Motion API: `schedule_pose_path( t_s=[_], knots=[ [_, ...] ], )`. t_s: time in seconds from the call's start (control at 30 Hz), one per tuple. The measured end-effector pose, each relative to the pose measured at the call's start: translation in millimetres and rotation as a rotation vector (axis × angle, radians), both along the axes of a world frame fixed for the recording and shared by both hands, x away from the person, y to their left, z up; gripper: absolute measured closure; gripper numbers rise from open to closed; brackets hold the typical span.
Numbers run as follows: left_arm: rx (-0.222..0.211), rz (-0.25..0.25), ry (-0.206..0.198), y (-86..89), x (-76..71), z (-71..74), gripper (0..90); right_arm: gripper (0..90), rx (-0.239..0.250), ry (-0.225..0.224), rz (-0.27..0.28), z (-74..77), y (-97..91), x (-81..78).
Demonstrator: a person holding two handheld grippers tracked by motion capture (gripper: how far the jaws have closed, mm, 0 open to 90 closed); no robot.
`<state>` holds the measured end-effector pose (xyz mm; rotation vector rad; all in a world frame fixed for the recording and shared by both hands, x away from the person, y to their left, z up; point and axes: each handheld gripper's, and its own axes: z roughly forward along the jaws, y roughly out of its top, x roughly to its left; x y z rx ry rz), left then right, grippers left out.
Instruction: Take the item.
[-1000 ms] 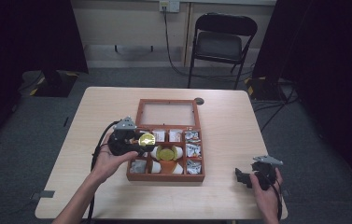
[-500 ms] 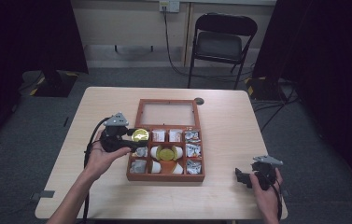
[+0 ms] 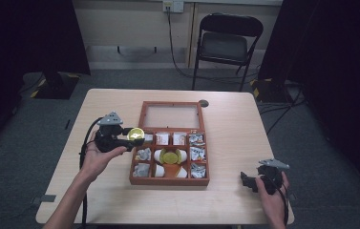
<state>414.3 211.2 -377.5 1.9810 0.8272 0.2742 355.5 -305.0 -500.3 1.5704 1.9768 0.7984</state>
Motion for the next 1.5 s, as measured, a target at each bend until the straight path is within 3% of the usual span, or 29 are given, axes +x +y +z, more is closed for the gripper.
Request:
schedule_pose_path(
  t_s=[0.47,0.6,0.77,0.93,1.07,1.13,1.23,1.33,1.4,1.5],
  knots=[
    [-0.031,0.053,0.000,29.5,2.0,5.1,38.8,0.0,0.000,0.000,0.001,0.0,0.0,0.0],
    [-0.009,0.093,-0.018,37.2,2.5,6.0,38.8,0.0,0.000,0.000,0.001,0.0,0.0,0.0],
    [-0.015,0.117,-0.014,46.6,4.7,4.4,38.9,0.0,0.000,0.000,0.001,0.0,0.0,0.0],
    [0.014,0.138,-0.005,54.5,10.4,-5.8,38.9,0.0,0.000,0.000,0.001,0.0,0.0,0.0],
    [0.001,0.189,0.020,63.3,15.9,-16.6,38.9,0.0,0.000,0.000,0.001,0.0,0.0,0.0],
    [0.033,0.206,0.026,65.7,18.4,-23.8,38.9,0.0,0.000,0.000,0.001,0.0,0.0,0.0],
    [0.042,0.210,0.042,67.2,22.1,-32.7,38.9,0.0,0.000,0.000,0.001,0.0,0.0,0.0],
    [0.108,0.210,0.029,65.1,24.6,-42.5,38.9,0.0,0.000,0.000,0.000,0.0,0.1,0.1],
    [0.091,0.206,0.052,65.8,26.8,-49.0,38.9,0.0,0.000,0.000,0.001,0.0,0.1,0.1],
    [0.109,0.217,0.075,67.7,30.6,-58.7,38.9,0.0,0.000,0.000,0.001,0.0,0.1,0.1]
  ],
)
